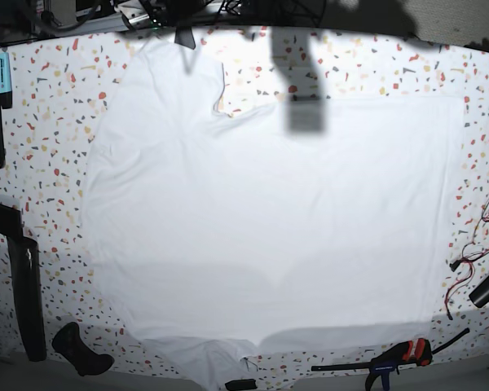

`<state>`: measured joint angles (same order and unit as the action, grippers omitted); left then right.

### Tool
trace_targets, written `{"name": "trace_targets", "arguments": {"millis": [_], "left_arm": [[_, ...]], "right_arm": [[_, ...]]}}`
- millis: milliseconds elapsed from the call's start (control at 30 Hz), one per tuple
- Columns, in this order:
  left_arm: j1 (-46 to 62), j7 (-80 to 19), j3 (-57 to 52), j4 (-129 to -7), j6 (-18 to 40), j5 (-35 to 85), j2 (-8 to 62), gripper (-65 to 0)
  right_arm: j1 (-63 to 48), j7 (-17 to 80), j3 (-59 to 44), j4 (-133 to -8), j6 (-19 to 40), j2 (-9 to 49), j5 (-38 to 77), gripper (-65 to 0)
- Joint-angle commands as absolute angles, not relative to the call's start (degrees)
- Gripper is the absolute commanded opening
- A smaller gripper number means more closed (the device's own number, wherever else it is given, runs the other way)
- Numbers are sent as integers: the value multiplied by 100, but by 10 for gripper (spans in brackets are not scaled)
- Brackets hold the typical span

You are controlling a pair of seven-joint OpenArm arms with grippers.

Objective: Fold the T-shirt properly

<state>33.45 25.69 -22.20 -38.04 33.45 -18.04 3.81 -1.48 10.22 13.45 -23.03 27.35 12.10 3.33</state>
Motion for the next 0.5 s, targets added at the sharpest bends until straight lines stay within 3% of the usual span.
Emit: {"name": "trace_targets", "arguments": {"millis": [0,200,467], "left_arm": [[3474,2615,-2235,-3824,3389,-1798,416,-268],[3496,2613,-2235,-3824,3389,-1802,416,-268],[3472,2294,-2235,-3824,3385,-1800,416,-268]], "right_arm": [[123,880,1203,-2434,2777,1791,733,-425],[-281,-30,1203,-2434,2753,1793,746,-425],[-353,-5,1203,-2436,2652,1743,764,-425]]}}
